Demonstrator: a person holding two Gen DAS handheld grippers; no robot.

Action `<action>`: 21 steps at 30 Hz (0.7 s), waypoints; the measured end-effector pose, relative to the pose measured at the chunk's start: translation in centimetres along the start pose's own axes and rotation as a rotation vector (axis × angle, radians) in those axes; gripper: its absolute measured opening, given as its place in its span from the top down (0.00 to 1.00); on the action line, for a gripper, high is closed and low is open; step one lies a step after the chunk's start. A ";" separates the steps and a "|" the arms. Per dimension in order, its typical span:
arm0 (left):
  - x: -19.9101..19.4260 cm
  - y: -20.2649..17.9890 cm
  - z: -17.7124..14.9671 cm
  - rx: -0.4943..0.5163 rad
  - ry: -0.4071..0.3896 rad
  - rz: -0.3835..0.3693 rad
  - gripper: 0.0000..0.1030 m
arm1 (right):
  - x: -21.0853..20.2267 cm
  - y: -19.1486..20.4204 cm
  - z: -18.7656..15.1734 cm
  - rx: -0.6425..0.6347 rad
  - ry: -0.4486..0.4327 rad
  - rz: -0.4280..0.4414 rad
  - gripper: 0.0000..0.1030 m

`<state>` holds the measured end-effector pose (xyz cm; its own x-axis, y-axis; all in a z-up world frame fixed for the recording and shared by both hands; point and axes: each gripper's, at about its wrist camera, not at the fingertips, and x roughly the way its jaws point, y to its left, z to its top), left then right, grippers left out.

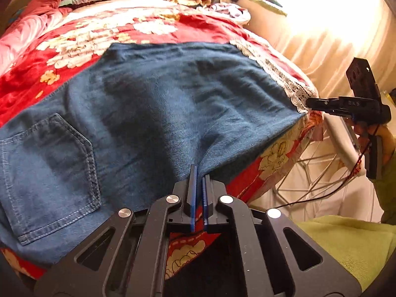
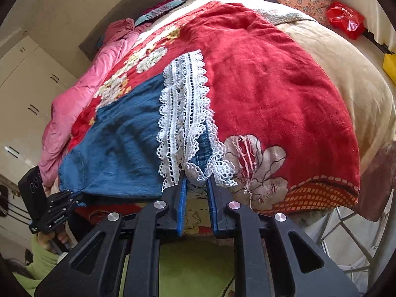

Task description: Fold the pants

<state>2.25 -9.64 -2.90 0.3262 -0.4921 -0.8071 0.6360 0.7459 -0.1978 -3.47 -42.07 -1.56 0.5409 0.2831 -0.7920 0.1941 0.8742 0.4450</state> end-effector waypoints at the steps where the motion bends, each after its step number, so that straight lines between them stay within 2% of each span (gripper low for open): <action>1: 0.2 0.0 -0.1 0.003 0.006 0.006 0.99 | 0.3 -0.1 -0.1 0.000 0.005 -0.011 0.86; 4: 0.9 0.2 -0.3 -0.011 0.036 0.005 0.99 | 0.9 -0.4 -0.3 -0.006 0.013 -0.045 0.85; 7: 1.3 0.6 -0.4 -0.032 0.050 -0.011 0.98 | 0.8 -0.7 -0.4 -0.001 0.015 -0.043 0.82; 9: 1.0 0.6 -0.5 -0.033 0.047 -0.018 0.98 | 0.3 -1.0 -0.3 0.001 0.015 -0.038 0.67; 10: 0.6 0.5 -0.6 -0.030 0.044 -0.018 0.96 | 0.0 -1.2 -0.2 0.005 0.007 -0.026 0.66; 13: -0.7 0.7 -1.7 -0.040 0.033 -0.021 0.77 | -2.3 -1.5 0.6 0.005 -0.074 -0.030 0.66; 14: -1.5 1.0 -2.2 -0.054 0.023 -0.026 0.72 | -2.9 -1.1 0.8 -0.013 -0.102 -0.025 0.64; 16: -2.7 1.7 -2.9 -0.078 0.000 -0.009 0.71 | -3.1 0.2 1.3 -0.067 -0.123 -0.015 0.57; 19: -5.4 4.0 -3.6 -0.163 -0.061 0.047 0.69 | -1.6 3.9 1.4 -0.212 -0.117 -0.003 0.56; 21: -7.8 5.9 -4.0 -0.226 -0.118 0.087 0.60 | 0.0 6.5 1.1 -0.310 -0.096 0.012 0.56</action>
<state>0.66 0.37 -0.04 0.4606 -0.4612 -0.7584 0.4340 0.8623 -0.2608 -1.26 -36.79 1.78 0.6191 0.2684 -0.7380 -0.0633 0.9538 0.2938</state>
